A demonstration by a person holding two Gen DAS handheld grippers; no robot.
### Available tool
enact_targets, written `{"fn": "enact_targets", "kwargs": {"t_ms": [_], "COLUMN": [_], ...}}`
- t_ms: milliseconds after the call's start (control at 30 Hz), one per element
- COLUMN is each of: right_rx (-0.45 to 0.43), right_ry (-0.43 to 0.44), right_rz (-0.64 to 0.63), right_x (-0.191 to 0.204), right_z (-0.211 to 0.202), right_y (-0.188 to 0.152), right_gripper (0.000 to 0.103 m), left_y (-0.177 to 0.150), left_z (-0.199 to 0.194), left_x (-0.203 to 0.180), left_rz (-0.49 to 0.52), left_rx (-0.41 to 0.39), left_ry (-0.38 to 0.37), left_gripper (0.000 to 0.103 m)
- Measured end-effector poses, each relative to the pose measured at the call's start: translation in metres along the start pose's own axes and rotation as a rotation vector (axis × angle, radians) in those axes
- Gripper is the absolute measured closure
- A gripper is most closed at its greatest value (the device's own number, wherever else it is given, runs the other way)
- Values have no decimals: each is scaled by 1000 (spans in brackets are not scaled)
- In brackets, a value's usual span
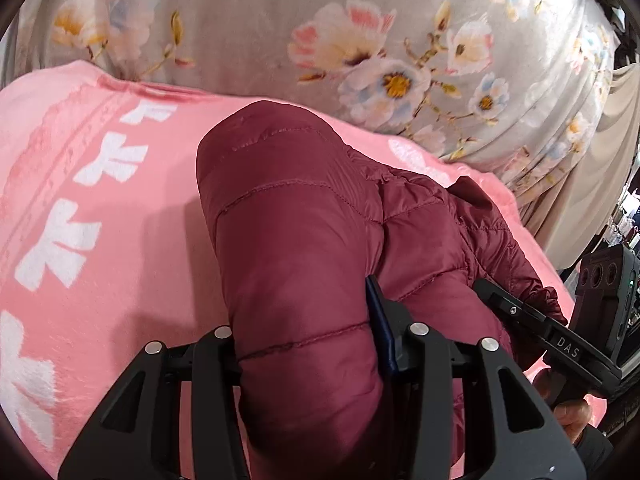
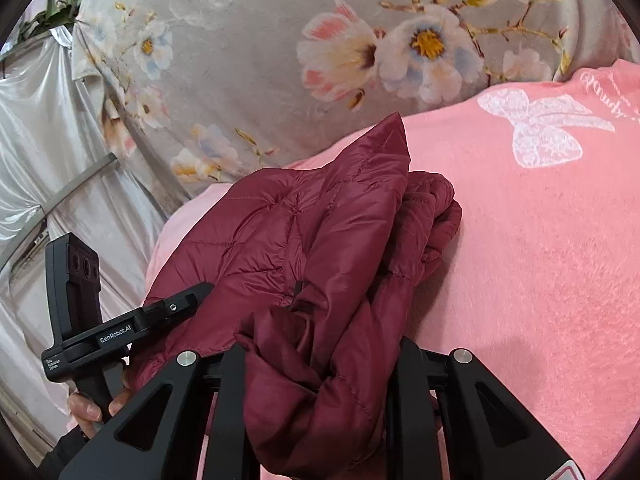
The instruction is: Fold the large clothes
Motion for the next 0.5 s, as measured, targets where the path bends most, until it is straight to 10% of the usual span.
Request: {"fn": "enact_targets", "kwargs": {"t_ms": [500], "right_rx": [82], "right_ry": [-30], "right_rz": [49], "right_x": [-20], "right_z": [25], "right_y": [-19], "right_gripper": [80], "left_y": [-26], "left_z": [29], "left_x": [30], "left_rz": [-59], "left_rx": [12], "left_ry": [8], "left_gripper": [50]}}
Point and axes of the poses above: each gripper's, at about its wrist camera, not at the fingertips, and z roughly the way its jaws point, x to its left, y to its top, the point moved 3 cm from there along z, roughly the way its jaws point, and after that the axes turned 1 degree about -x, right-handed, at the moved point
